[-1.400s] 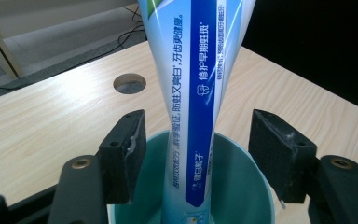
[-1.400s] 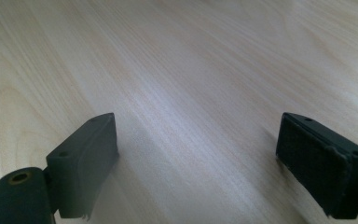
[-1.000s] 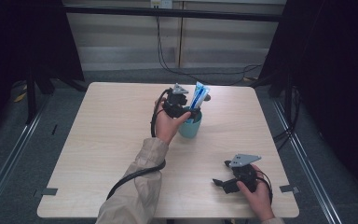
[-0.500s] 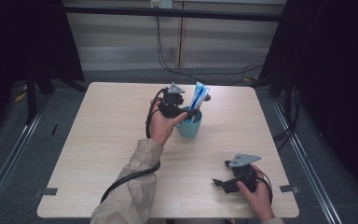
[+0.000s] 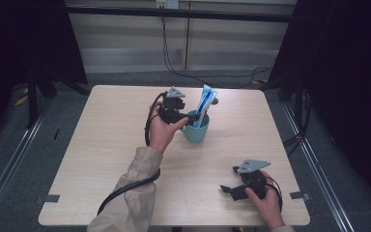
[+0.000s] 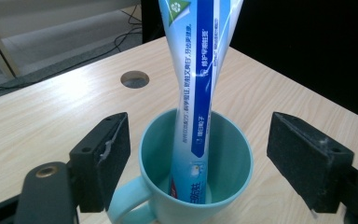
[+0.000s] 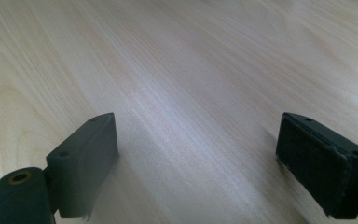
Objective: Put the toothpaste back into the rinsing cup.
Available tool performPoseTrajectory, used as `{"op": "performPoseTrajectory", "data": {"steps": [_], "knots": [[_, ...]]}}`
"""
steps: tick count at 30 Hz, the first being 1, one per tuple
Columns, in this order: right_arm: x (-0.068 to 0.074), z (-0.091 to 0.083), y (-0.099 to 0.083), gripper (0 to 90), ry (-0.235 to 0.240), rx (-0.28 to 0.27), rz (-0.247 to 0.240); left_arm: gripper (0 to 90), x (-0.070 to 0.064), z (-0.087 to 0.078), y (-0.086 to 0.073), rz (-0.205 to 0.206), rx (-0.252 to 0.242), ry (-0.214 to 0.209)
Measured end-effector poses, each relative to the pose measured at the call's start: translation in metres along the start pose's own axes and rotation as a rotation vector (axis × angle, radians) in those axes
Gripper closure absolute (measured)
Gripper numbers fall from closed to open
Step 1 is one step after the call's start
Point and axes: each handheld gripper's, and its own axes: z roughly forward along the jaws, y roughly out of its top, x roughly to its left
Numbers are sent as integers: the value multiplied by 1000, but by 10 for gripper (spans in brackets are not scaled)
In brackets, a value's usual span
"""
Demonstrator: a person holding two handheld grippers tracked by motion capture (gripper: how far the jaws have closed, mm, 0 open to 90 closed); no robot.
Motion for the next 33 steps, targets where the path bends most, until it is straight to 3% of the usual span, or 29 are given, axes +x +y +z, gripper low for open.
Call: {"op": "performPoseTrajectory", "data": {"steps": [10, 33], "knots": [[0, 0, 0, 121, 1, 0, -1, 207, 1, -7, -3, -1, -6, -11], [-1, 0, 0, 121, 3, 0, 0, 205, 12, -37, -22, -7, -10, 7]]}}
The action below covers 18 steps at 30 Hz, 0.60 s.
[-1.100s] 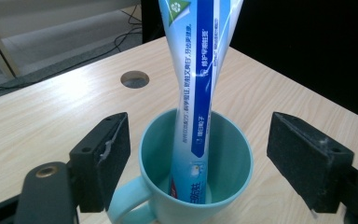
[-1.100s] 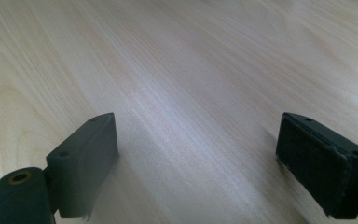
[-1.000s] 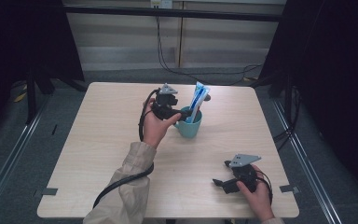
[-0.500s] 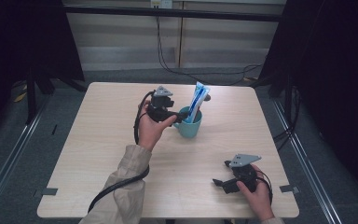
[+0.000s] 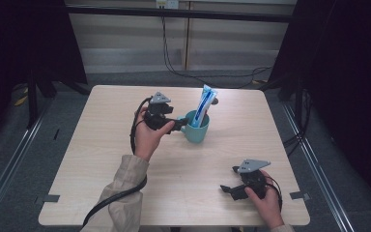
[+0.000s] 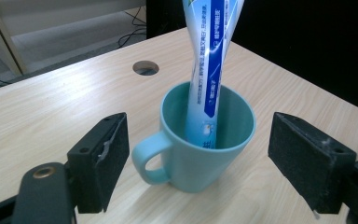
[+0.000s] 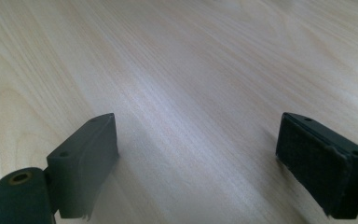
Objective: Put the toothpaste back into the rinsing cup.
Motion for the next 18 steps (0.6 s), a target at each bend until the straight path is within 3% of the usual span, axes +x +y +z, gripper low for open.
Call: {"op": "performPoseTrajectory", "data": {"steps": [18], "knots": [[0, 0, 0, 121, 0, 0, -4, 204, 9, -17, -17, 6, 18, 7]]}}
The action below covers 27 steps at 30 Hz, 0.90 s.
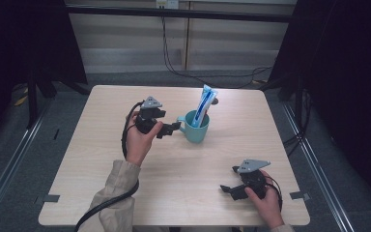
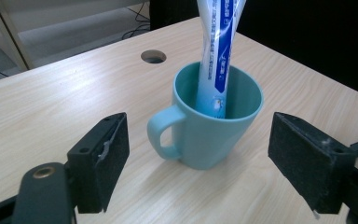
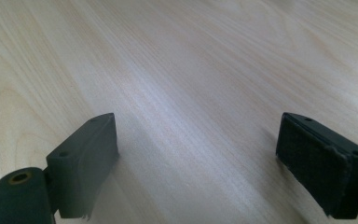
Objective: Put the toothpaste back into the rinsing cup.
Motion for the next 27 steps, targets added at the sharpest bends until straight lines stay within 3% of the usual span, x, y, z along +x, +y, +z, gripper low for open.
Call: {"op": "performPoseTrajectory", "data": {"steps": [27], "knots": [[0, 0, 0, 121, 0, 0, 0, 206, 16, -20, -40, 2, 35, -16]]}}
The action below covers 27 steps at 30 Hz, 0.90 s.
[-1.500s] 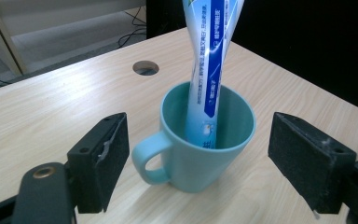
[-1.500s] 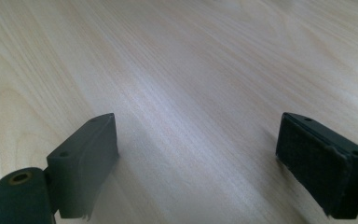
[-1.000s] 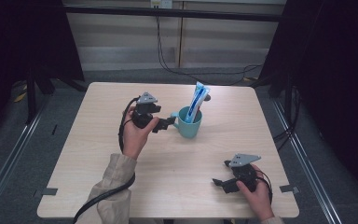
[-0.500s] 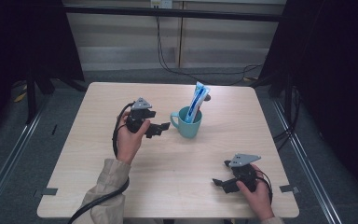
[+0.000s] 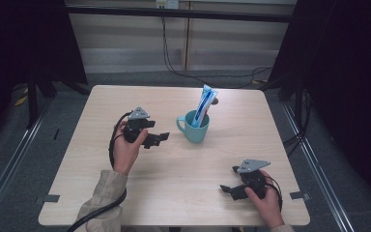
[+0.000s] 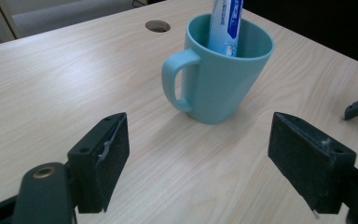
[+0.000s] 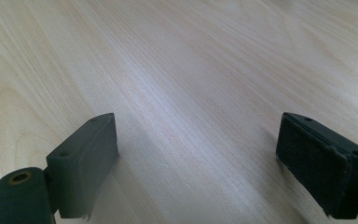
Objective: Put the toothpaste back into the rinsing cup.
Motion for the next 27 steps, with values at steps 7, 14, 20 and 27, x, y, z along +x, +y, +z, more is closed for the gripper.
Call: {"op": "performPoseTrajectory", "data": {"steps": [7, 14, 20, 27], "knots": [[0, 0, 0, 121, 0, 0, 0, 206, 3, -3, -12, -8, 13, 8], [0, 0, 0, 120, -1, 0, -1, 206, 6, -5, -23, -12, 20, 15], [0, 0, 0, 121, 0, 0, 0, 208, 7, -8, -33, -6, 31, 7], [0, 0, 0, 121, 0, 0, 0, 208, 10, -12, -47, -17, 39, 12]]}}
